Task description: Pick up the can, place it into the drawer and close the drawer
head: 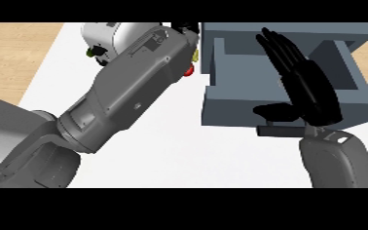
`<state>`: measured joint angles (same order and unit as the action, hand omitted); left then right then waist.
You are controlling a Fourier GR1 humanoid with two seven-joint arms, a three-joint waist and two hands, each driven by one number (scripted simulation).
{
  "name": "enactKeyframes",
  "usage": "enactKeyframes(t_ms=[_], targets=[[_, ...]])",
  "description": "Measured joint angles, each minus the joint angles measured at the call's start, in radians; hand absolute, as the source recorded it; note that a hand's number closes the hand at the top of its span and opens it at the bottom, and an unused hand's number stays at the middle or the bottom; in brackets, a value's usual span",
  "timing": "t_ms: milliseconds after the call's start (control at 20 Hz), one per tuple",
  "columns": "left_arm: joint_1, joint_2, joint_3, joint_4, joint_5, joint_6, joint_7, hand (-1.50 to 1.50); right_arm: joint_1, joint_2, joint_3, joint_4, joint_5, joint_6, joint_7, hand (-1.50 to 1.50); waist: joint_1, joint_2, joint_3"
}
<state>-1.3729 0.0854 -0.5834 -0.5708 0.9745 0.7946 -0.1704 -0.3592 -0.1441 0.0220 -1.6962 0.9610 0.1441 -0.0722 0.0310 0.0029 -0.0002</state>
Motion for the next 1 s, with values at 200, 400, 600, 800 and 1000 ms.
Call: enactKeyframes(t_ms=[200, 400, 600, 800, 1000], targets=[[0.021, 0.039, 0.001, -0.046, -0.020, 0.010, 0.032, -1.50, -0.089, -0.014, 0.019, 0.170, 0.090, -0.055, -0.009, -1.50, 0.004, -0.001, 0.000], [0.050, 0.092, 0.000, -0.109, -0.041, 0.013, 0.074, -1.50, -0.177, 0.007, 0.021, 0.351, 0.162, -0.140, 0.003, -1.50, 0.008, -0.002, 0.000], [0.078, 0.132, -0.009, -0.196, -0.062, 0.043, 0.121, -1.50, -0.236, 0.018, 0.002, 0.545, 0.211, -0.254, -0.013, -1.50, 0.015, -0.001, 0.001], [0.106, 0.186, -0.011, -0.258, -0.081, 0.040, 0.164, -1.50, -0.309, 0.007, -0.023, 0.714, 0.253, -0.371, -0.039, -1.50, 0.019, -0.006, -0.005], [0.154, 0.229, -0.008, -0.325, -0.099, 0.041, 0.180, -1.50, -0.373, 0.003, -0.043, 0.851, 0.298, -0.482, -0.049, -1.50, 0.022, -0.012, -0.013]])
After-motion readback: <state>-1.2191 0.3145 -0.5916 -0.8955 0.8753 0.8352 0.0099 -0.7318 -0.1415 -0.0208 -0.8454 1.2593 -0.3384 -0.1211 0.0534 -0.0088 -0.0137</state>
